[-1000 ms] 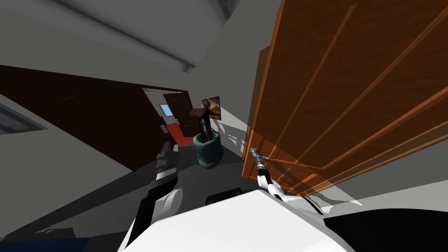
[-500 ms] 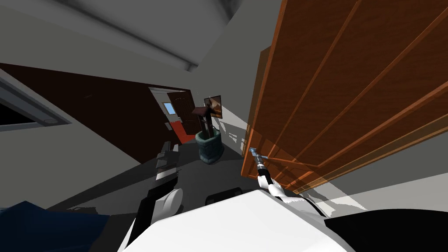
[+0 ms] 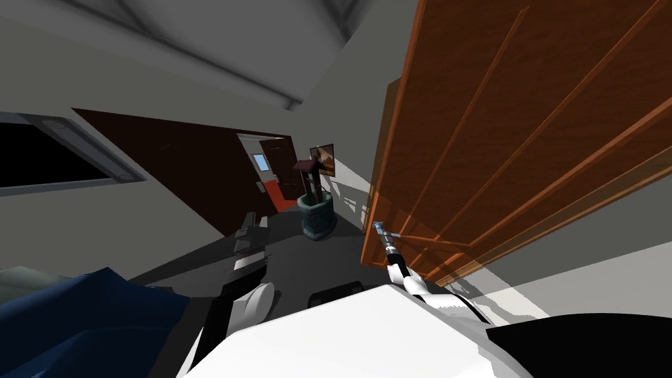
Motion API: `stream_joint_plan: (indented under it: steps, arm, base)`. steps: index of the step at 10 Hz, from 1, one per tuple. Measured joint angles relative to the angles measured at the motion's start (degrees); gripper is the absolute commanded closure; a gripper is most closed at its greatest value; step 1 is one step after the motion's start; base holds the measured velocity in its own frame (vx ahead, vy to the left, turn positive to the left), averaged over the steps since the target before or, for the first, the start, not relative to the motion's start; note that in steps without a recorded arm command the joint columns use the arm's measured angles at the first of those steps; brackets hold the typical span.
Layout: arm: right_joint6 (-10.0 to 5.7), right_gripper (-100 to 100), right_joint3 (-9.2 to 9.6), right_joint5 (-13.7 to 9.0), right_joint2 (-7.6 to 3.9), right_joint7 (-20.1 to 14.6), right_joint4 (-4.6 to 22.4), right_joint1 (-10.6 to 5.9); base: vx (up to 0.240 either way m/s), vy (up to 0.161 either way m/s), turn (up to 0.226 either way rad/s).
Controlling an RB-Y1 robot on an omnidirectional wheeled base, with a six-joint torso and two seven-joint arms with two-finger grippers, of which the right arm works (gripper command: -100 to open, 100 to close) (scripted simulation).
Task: Pull the door open
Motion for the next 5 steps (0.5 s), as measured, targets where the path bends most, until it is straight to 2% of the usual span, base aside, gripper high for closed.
stream_joint_plan:
  steps: [2, 4, 5]
  arm:
    - [-0.74, 100, 1.19, 0.8, -0.55, -1.3, 0.6, -0.13]
    - [-0.3, 100, 1.71, 1.1, -0.4, -1.7, -0.3, 0.71]
    - [-0.81, 100, 2.62, 1.7, -0.93, -2.6, -0.5, 1.44]
  base:
    - [-0.247, 0.008, 0.072]
    - [-0.106, 0.008, -0.015]
    - [-0.121, 0.003, -0.031]
